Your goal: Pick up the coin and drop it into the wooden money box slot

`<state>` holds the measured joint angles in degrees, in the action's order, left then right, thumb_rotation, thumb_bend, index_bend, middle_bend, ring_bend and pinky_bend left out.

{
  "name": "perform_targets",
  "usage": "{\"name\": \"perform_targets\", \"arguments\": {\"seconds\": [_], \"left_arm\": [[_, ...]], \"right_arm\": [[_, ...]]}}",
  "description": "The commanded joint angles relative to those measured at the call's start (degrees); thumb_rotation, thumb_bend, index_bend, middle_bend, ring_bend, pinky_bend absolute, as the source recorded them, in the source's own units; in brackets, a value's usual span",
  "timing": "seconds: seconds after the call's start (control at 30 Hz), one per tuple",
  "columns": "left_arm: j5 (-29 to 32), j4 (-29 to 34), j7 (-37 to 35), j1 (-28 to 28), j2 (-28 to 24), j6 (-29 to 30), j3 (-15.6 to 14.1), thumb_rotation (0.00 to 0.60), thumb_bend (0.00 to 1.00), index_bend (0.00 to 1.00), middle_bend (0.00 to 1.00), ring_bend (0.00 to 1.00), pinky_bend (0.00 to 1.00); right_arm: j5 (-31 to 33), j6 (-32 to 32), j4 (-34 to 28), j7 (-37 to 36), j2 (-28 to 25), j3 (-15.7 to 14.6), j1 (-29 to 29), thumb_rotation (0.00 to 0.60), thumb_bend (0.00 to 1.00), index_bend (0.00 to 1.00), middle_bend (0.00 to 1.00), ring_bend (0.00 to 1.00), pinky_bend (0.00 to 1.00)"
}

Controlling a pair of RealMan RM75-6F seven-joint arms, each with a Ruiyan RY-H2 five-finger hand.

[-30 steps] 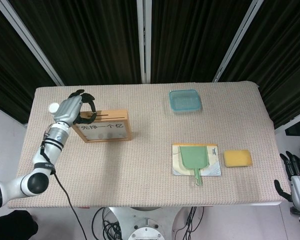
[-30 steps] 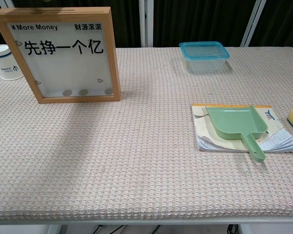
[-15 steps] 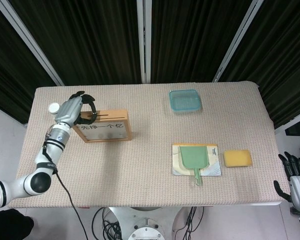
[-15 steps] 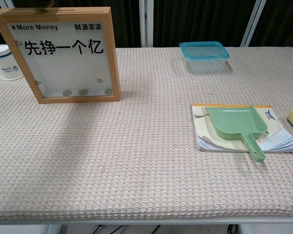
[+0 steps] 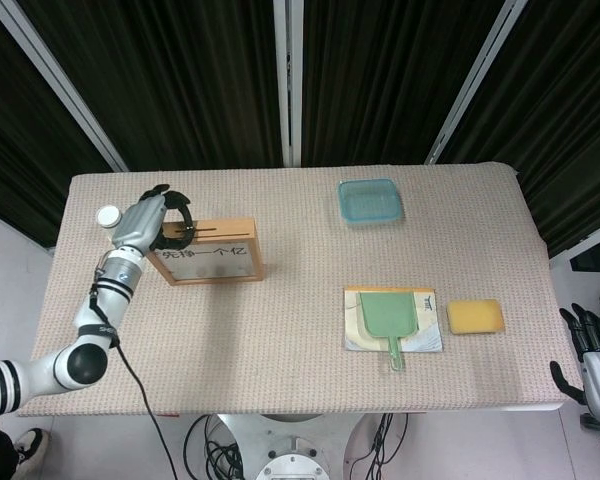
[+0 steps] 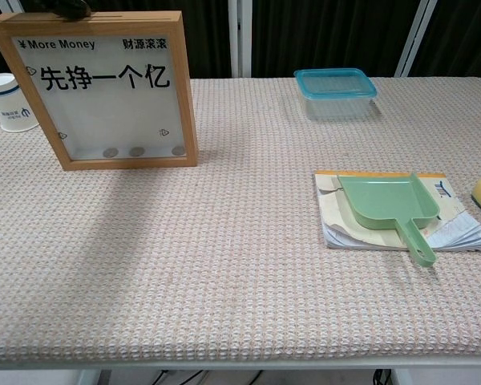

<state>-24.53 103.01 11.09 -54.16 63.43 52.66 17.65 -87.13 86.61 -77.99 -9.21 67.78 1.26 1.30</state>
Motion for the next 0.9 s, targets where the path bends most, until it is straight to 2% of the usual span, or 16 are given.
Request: {"name": "perform_targets", "arguments": {"seconds": [0.03, 0.17, 0.27, 0.37, 0.43, 0.63, 0.73, 0.9], "left_arm": [[-0.1, 0.0, -0.1, 0.1, -0.1, -0.1, 0.0, 0.6, 0.4, 0.61, 0.24, 0.03, 0.06], [-0.9, 0.3, -0.5, 0.4, -0.4, -0.5, 0.0, 0.6, 0.4, 0.55, 0.23, 0.03, 0.06], [-2.2, 0.5, -0.8, 0.7, -0.7, -0.7, 0.0, 0.6, 0.4, 0.44, 0.23, 0.03, 0.06], [-3.6, 0.8, -1.5, 1.2, -0.9, -0.7, 0.1, 0.6, 0.4, 0.27, 0.22, 0.03, 0.06], [-4.1, 1.0, -2.0, 1.4, -1.0, -0.8, 0.3, 0.6, 0.4, 0.23, 0.22, 0.03, 0.06], [-7.7, 3.9, -3.8, 3.2, -2.5, 1.1, 1.0, 0.6, 0.4, 0.22, 0.22, 0.03, 0.06], [-17.3, 8.8, -3.2, 6.6, -5.0, 4.8, -0.8, 0.6, 0.39, 0.22, 0.22, 0.03, 0.07], [-43.1, 13.8, 3.2, 17.0, -8.7, 17.7, -10.4, 0.6, 0.32, 0.24, 0.22, 0.03, 0.08]], "right_arm": [[0.0, -0.1, 0.1, 0.0, 0.0, 0.0, 0.0, 0.6, 0.34, 0.0, 0.0, 0.0, 0.0], [0.1, -0.3, 0.1, 0.0, 0.1, 0.0, -0.1, 0.6, 0.34, 0.0, 0.0, 0.0, 0.0], [0.1, -0.3, 0.1, 0.1, 0.2, 0.0, -0.1, 0.6, 0.34, 0.0, 0.0, 0.0, 0.0], [0.3, -0.4, 0.0, 0.3, 0.2, 0.0, -0.1, 0.6, 0.35, 0.0, 0.0, 0.0, 0.0], [0.4, -0.4, -0.1, 0.4, 0.1, 0.0, -0.1, 0.6, 0.35, 0.0, 0.0, 0.0, 0.0], [0.4, -0.4, -0.4, 0.5, 0.0, 0.0, 0.0, 0.6, 0.35, 0.0, 0.0, 0.0, 0.0], [0.2, 0.0, -0.4, 0.3, 0.0, 0.0, 0.0, 0.6, 0.35, 0.0, 0.0, 0.0, 0.0], [-0.6, 1.8, 0.6, 0.5, 0.8, 0.3, 0.2, 0.6, 0.35, 0.0, 0.0, 0.0, 0.0]]}}
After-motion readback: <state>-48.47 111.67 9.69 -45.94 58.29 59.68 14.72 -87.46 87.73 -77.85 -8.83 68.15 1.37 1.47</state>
